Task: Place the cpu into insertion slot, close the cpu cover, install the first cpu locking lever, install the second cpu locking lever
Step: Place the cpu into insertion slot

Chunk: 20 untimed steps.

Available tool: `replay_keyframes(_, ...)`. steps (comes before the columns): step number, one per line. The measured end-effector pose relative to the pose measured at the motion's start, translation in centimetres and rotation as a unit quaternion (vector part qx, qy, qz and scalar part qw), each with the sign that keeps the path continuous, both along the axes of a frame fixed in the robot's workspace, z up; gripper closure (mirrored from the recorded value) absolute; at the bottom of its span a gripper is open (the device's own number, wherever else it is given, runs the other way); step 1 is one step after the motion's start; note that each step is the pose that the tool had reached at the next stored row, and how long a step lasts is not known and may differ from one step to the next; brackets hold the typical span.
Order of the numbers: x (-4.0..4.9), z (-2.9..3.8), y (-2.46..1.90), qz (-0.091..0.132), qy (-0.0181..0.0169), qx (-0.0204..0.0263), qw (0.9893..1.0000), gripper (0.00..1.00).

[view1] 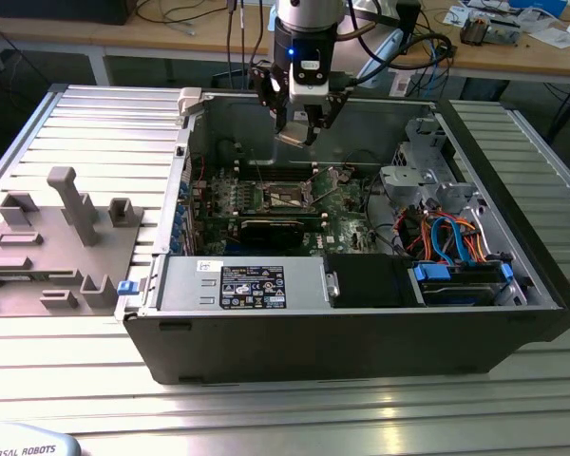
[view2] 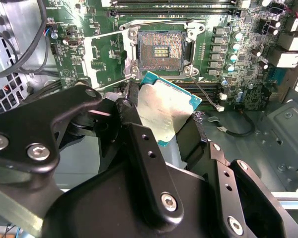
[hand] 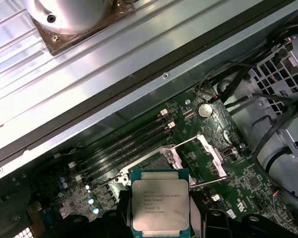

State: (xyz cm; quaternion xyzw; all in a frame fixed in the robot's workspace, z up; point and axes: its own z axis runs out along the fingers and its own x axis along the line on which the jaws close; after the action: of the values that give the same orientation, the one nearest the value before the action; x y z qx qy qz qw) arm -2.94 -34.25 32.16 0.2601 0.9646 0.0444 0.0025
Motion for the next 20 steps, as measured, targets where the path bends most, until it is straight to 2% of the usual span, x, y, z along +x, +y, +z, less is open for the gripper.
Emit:
replay_keyframes(5,0.00,0.01,-0.01,0.000,0.0001,-0.0089,1.0000,0.45)
replay_keyframes(20,0.00,-0.12,0.00,-0.006,0.0001,-0.0090,0.9999,0.45)
